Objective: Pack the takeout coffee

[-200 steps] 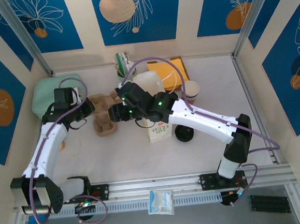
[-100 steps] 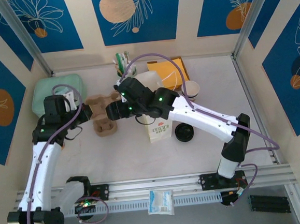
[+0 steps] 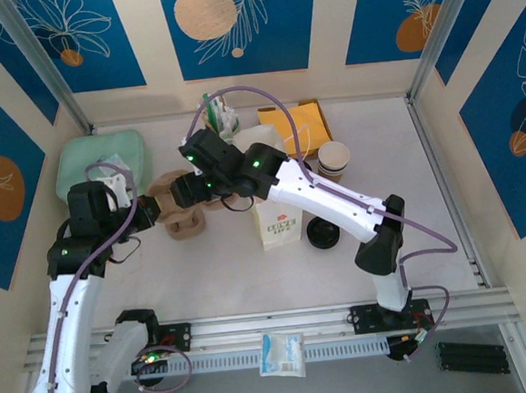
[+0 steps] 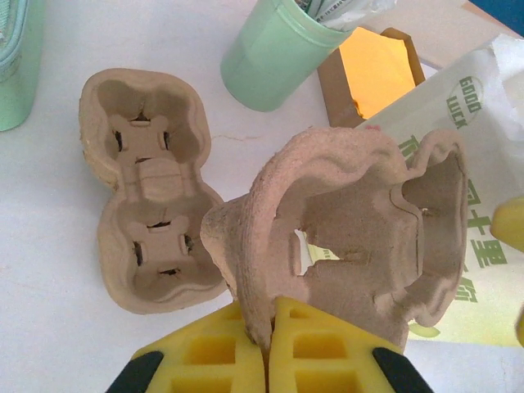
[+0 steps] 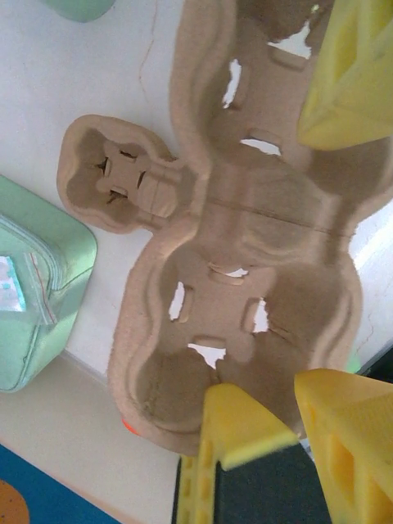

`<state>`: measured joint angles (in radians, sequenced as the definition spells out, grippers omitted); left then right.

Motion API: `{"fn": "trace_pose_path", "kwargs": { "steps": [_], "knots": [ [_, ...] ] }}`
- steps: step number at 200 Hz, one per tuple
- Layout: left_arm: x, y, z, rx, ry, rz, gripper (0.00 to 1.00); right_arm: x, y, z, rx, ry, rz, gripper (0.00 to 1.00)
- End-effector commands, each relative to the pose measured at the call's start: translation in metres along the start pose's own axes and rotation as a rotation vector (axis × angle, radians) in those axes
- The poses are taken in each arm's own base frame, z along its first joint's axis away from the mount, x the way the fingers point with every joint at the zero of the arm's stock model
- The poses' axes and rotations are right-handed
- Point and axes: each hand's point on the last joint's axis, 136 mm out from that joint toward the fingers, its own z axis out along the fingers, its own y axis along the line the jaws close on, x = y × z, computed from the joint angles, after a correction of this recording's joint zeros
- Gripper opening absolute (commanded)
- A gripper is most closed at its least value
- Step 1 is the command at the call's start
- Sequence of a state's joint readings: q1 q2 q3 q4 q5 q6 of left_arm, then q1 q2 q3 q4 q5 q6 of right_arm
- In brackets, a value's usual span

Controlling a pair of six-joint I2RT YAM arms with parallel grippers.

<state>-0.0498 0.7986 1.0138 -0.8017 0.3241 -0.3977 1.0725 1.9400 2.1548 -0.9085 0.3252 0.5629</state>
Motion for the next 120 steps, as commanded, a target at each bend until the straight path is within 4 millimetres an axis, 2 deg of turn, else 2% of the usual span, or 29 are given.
{"fn": "trace_pose_path", "kwargs": {
  "steps": [1,120],
  "knots": [
    [-0.004,-0.005,-0.015,-0.002,-0.023,0.022,0.02,0.002,-0.005,-0.001,0.05,0.016,-0.038,0.72],
    [-0.015,-0.014,-0.028,0.012,-0.068,0.021,0.02,0.012,-0.001,0.018,0.055,0.055,-0.041,0.71]
  ]
}}
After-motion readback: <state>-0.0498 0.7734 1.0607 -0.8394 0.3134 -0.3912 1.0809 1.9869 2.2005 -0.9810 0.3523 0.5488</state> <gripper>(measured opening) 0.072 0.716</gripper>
